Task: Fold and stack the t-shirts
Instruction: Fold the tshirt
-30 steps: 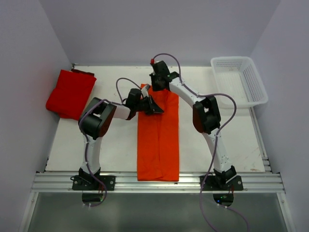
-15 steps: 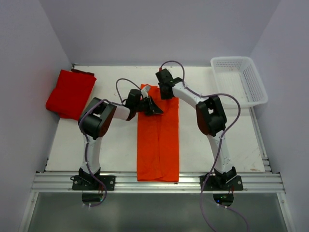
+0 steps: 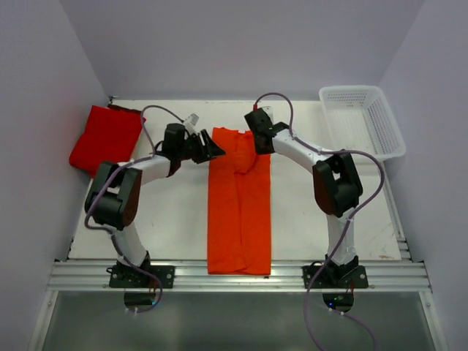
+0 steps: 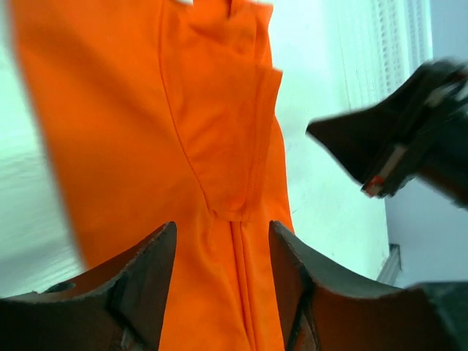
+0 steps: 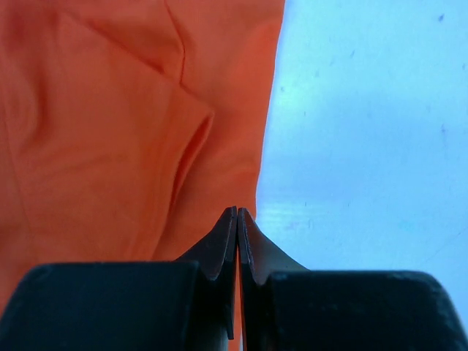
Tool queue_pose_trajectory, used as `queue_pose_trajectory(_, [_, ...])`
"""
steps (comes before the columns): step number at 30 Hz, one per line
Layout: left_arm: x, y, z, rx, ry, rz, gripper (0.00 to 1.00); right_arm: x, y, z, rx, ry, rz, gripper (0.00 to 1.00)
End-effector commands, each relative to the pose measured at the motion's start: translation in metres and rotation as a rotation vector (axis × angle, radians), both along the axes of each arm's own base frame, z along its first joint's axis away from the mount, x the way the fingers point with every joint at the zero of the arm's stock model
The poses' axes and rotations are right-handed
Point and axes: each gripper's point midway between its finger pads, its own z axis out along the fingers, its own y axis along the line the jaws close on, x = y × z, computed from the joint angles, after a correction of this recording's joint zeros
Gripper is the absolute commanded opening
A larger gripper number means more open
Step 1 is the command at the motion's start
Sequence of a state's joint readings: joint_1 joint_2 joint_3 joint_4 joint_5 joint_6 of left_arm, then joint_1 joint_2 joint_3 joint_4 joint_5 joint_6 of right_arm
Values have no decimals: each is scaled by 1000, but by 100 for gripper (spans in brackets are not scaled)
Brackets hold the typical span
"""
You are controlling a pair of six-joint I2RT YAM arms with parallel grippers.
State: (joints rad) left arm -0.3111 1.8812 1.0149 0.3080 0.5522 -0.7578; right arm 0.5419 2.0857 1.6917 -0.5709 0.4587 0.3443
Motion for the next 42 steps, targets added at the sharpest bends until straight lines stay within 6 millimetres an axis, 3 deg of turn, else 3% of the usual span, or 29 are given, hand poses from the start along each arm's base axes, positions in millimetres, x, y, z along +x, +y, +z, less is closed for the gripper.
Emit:
queue_pose_trajectory(1, [-1, 47, 54, 124, -179, 82, 58, -16, 7, 52, 145, -85, 45, 4])
queue_pose_trajectory(2, [-5, 57, 73, 147, -226, 111, 61, -23, 7, 54, 164, -81, 56, 14])
queue_pose_trajectory(3, [-16, 63, 64, 184, -183, 115, 62, -40, 7, 41, 181, -43, 69, 31])
queue_pose_trajectory(4, [-30, 69, 54, 211, -153, 112, 64, -51, 7, 61, 220, -77, 87, 36])
queue_pose_trajectory(5, [-41, 71, 56, 214, -148, 104, 64, -62, 10, 61, 241, -71, 102, 46])
queue_pose_trajectory(6, [-59, 74, 43, 229, -82, 85, 64, -82, 7, 47, 258, -34, 98, 49])
queue_pose_trajectory(7, [-82, 75, 24, 233, -18, 58, 64, -97, 12, 59, 316, -43, 133, 53])
queue_pose_trajectory(8, [-96, 77, 25, 228, -9, 46, 64, -114, 18, 60, 337, -35, 162, 60])
queue_pose_trajectory(9, [-124, 82, 1, 242, 72, 27, 64, -137, 14, 41, 335, 12, 161, 64])
queue_pose_trajectory(10, [-143, 79, -3, 217, 104, 5, 64, -153, 18, 37, 361, 31, 186, 68])
queue_pose_trajectory(11, [-157, 77, 4, 192, 83, -9, 64, -174, 26, 53, 413, 4, 233, 75])
queue_pose_trajectory(12, [-190, 75, -16, 194, 163, -48, 64, -197, 22, 31, 436, 57, 224, 80])
queue_pose_trajectory(13, [-205, 74, -10, 183, 149, -67, 64, -215, 27, 30, 484, 84, 256, 82])
queue_pose_trajectory(14, [-226, 77, -17, 197, 204, -85, 65, -239, 23, 24, 521, 102, 271, 96])
queue_pose_trajectory(15, [-248, 77, -27, 195, 253, -105, 65, -251, 24, 26, 580, 110, 259, 99])
queue_pose_trajectory(16, [-260, 74, -25, 161, 275, -112, 66, -260, 21, 25, 607, 109, 250, 99])
queue_pose_trajectory(17, [-267, 66, -11, 110, 225, -135, 66, -280, 21, 30, 693, 112, 287, 99])
queue_pose_trajectory(18, [-291, 55, -10, 51, 293, -177, 66, -288, 22, 33, 761, 117, 262, 99])
queue_pose_trajectory(19, [-296, 51, 1, 8, 262, -192, 67, -296, 21, 35, 810, 121, 258, 99])
queue_pose_trajectory(23, [-321, 52, 4, -67, 321, -187, 74, -331, 23, 48, 1076, 143, 249, 99])
queue_pose_trajectory(26, [-337, 51, 7, -138, 349, -216, 82, -343, 22, 39, 1136, 187, 217, 99])
queue_pose_trajectory(27, [-340, 53, 6, -140, 364, -208, 91, -346, 21, 40, 1152, 188, 219, 99])
queue_pose_trajectory(28, [-342, 54, 6, -140, 360, -208, 92, -347, 21, 38, 1156, 199, 213, 99])
queue_pose_trajectory(37, [-374, 71, -12, -31, 528, -231, 93, -368, 19, 8, 1173, 335, 123, 95])
queue_pose_trajectory(42, [-392, 74, -33, -36, 624, -256, 92, -384, 17, -8, 1121, 450, 90, 91])
